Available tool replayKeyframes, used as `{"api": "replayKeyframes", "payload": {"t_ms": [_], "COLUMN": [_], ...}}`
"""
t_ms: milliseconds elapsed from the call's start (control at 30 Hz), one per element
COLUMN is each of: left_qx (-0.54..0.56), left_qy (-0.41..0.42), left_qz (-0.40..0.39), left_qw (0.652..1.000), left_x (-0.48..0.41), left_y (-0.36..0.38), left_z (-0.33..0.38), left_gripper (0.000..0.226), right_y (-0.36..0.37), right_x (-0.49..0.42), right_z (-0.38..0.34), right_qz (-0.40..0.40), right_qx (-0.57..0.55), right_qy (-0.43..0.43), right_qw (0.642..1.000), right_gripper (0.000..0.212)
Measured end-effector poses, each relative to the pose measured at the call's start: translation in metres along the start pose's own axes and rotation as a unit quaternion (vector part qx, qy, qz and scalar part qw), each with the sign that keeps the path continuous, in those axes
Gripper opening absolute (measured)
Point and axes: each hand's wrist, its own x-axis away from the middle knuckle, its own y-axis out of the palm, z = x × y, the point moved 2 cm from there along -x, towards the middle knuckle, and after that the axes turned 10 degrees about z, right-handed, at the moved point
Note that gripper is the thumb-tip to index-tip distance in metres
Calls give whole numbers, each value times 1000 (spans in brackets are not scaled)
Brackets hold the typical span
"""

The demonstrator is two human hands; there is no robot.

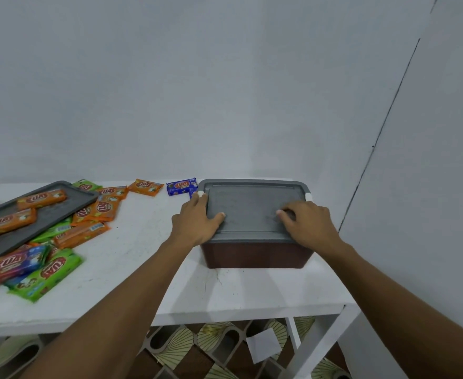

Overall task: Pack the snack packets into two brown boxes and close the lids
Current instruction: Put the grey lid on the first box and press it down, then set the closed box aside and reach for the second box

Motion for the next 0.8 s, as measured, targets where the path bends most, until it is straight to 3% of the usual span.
{"api": "replayKeyframes", "payload": {"t_ms": [200, 567, 700, 800], "left_qx": [-76, -207, -183, -191], "left_qy": [130, 58, 45, 53], "left_qz": [-26, -78, -88, -101], "left_qw": [988, 974, 978, 975], "left_x": [0, 2, -6, -12], "left_y": [-37, -71, -79, -73], "left_z": [-47, -236, -294, -332], "left_gripper": [56, 61, 57, 72], "right_y": [18, 78, 119, 169], "right_x": [-11, -55, -72, -79], "right_z": [-51, -228, -286, -306], "right_qz": [-45, -65, -99, -142], "right_qx": [-56, -136, -132, -66], "right_qy": [-42, -152, -95, -8], "right_qw": [997, 977, 982, 988], "right_gripper": [46, 53, 55, 64]}}
